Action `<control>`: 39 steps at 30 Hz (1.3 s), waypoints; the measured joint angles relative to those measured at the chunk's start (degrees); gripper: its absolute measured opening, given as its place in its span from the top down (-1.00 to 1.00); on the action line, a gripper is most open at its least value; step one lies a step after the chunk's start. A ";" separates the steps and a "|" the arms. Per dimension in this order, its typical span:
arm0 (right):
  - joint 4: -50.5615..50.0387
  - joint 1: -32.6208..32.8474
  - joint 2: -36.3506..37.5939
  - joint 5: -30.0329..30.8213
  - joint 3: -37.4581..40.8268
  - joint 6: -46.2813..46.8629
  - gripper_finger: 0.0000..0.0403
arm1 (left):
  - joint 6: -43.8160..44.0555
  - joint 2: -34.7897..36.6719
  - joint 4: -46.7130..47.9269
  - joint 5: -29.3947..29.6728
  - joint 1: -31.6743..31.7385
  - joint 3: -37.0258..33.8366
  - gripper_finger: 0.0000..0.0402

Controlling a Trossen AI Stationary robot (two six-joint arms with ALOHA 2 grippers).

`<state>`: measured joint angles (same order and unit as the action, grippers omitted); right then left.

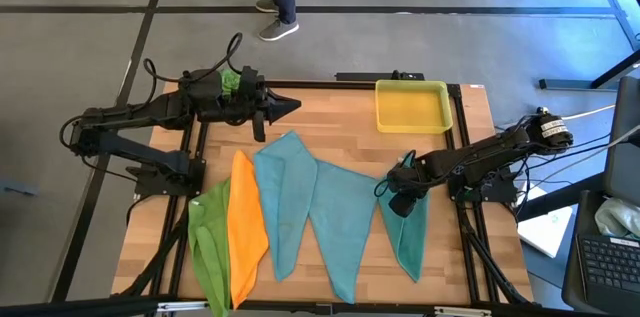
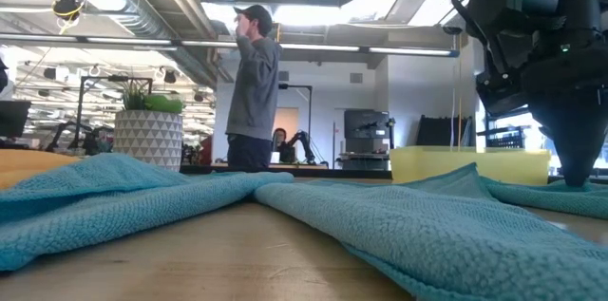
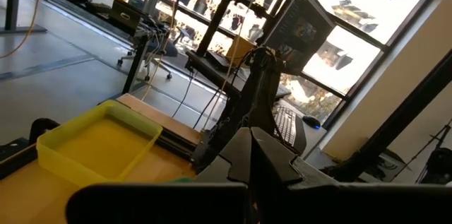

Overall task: Fold microfiber towels
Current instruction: Fold the right blue microfiber towel

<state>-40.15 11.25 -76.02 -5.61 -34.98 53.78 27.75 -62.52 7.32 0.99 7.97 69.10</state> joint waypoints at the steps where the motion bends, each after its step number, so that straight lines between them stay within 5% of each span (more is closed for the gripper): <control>1: 0.04 0.00 -0.01 0.01 0.00 -0.02 0.39 | 0.00 0.00 0.00 0.00 0.00 0.00 1.00; 16: 0.58 0.00 0.60 -1.32 -0.13 -0.24 0.96 | 0.06 0.00 -0.01 0.02 0.00 0.00 1.00; 39: -4.55 0.00 1.94 2.10 -12.39 -4.57 0.99 | -2.63 0.00 -0.03 1.07 0.00 0.00 1.00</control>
<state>-44.70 11.25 -74.08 -3.51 -47.37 49.21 25.12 -62.52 7.29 2.07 7.96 69.10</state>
